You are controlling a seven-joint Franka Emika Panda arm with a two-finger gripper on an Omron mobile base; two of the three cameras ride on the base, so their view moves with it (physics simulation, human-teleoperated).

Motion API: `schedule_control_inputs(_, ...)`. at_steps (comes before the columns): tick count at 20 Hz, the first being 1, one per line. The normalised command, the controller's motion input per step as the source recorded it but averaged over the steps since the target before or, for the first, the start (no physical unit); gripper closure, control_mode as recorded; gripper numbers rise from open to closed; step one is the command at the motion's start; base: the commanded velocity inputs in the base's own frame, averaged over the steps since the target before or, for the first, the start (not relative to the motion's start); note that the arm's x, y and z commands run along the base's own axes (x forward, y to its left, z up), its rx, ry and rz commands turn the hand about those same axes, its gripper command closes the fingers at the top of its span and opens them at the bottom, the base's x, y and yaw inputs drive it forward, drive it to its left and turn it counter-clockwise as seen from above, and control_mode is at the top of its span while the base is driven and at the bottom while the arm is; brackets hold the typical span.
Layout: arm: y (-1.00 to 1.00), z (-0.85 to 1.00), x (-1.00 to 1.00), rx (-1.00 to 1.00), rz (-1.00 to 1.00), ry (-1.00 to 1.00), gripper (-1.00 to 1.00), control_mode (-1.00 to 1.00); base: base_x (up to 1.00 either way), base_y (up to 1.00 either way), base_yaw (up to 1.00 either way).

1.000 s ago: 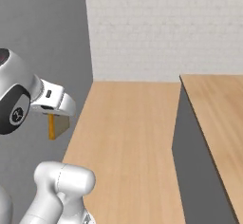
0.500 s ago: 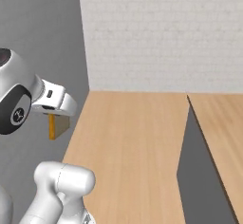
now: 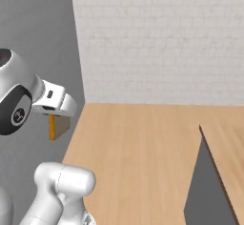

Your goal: Start the toaster. Once the lever pops up, take the bread to the plate on the dining counter.

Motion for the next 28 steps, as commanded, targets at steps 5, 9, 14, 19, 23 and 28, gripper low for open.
schedule_control_inputs(5,0.0,0.0,0.0,0.0,0.0,0.0,1.0,1.0,1.0,0.0,0.0)
schedule_control_inputs(9,0.0,0.0,0.0,0.0,0.0,0.0,1.0,1.0,1.0,0.0,0.0)
schedule_control_inputs(14,0.0,0.0,0.0,0.0,0.0,0.0,1.0,1.0,1.0,0.01,0.0)
schedule_control_inputs(19,0.0,0.0,0.0,0.0,0.0,0.0,1.0,1.0,1.0,0.02,0.0)
schedule_control_inputs(23,0.0,0.0,0.0,0.0,0.0,0.0,1.0,1.0,0.96,0.19,-0.14)
schedule_control_inputs(28,0.0,0.0,0.0,0.0,0.0,0.0,1.0,1.0,0.2,0.23,-0.88)
